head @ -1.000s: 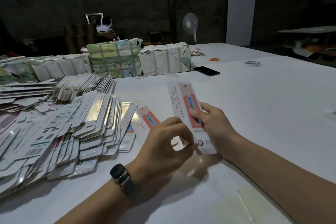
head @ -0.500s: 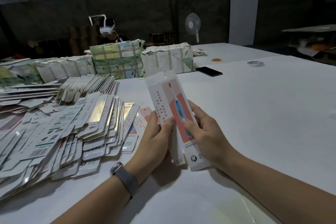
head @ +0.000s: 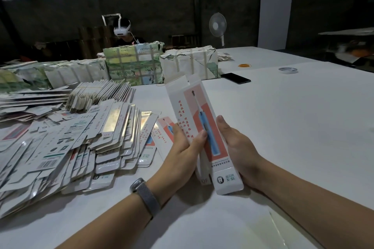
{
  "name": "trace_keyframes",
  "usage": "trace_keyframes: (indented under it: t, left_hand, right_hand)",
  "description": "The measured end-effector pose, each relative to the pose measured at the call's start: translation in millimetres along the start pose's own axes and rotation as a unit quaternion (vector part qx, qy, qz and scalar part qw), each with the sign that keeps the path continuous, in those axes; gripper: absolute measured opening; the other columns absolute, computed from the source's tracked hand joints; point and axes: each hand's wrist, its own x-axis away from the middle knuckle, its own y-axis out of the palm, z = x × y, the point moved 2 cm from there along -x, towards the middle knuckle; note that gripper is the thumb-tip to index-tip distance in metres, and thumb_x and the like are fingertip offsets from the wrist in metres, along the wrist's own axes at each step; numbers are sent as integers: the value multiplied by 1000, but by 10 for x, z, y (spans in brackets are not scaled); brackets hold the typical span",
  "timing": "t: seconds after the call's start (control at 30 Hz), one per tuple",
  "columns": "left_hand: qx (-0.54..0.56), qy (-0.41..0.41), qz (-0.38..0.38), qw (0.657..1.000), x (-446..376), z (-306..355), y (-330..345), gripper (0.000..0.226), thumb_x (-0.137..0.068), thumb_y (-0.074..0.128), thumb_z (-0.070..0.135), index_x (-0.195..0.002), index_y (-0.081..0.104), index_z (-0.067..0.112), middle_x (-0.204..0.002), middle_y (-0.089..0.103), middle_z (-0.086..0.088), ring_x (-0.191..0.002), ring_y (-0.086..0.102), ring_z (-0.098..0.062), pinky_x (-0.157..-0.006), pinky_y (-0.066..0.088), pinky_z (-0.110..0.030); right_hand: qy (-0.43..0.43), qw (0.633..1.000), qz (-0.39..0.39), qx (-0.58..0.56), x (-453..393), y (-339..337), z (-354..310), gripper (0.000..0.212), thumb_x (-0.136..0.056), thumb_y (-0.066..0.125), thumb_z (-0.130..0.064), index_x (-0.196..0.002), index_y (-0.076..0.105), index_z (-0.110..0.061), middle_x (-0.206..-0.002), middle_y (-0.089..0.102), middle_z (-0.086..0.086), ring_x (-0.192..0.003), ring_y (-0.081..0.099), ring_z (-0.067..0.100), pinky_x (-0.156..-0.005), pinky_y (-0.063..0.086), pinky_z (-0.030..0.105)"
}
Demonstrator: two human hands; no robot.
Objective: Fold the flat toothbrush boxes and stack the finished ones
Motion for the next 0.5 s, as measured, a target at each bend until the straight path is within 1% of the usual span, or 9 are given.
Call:
trace_keyframes:
  t: [0.07,0.1,0.17,0.23,0.3,0.4,0.5]
  left_hand:
    - [-4,2,-4,1000,-10,-6,10,45,-86,59,48,-122,37,31,-117,67,-2,-106,72,-19,-90,60,-41]
    - [-6,4,-6,1000,-12,-10,11,46,-86,58,49,-122,37,32,-116,67,0,-106,72,-18,-90,60,-40]
    - [-10,5,-7,1000,-14,-19,11,44,-85,58,51,-120,37,35,-116,67,1,-107,72,-18,-91,60,-41]
    - [-18,5,-7,1000,-11,-25,23,42,-85,57,54,-118,38,37,-116,66,0,-106,72,-19,-91,60,-42]
    - [-30,5,-5,1000,-4,-22,31,43,-83,56,58,-119,39,39,-115,66,-2,-105,72,-20,-89,61,-42]
    - [-33,7,-9,999,-6,-14,40,44,-84,53,60,-120,41,38,-114,67,-6,-103,73,-21,-87,61,-39]
    - [-37,15,-5,999,-3,-13,32,40,-85,48,60,-119,42,39,-109,69,-4,-98,74,-18,-83,61,-33]
  right_hand:
    - [-1,1000,1,10,20,11,-9,37,-82,40,-69,-90,74,-55,-97,77,-8,-89,75,20,-66,60,25]
    - [-3,1000,1,15,23,16,-14,37,-82,39,-68,-91,73,-55,-96,77,-9,-88,75,18,-65,59,24]
    - [-11,1000,-1,25,25,36,-28,38,-85,36,-67,-101,67,-52,-93,76,-13,-86,75,15,-63,58,21]
    - [-20,999,-7,33,19,61,-29,39,-89,33,-64,-111,61,-48,-95,76,-13,-86,75,15,-64,58,21]
    - [-28,999,-15,39,12,92,-12,39,-92,32,-60,-117,58,-45,-97,76,-13,-87,75,16,-64,58,21]
    - [-38,998,-17,35,6,101,-4,38,-92,33,-57,-119,56,-43,-97,75,-13,-88,75,16,-65,58,21]
    - [-45,998,-11,33,-12,83,-16,40,-92,36,-56,-119,59,-38,-98,76,-5,-88,75,21,-67,59,24]
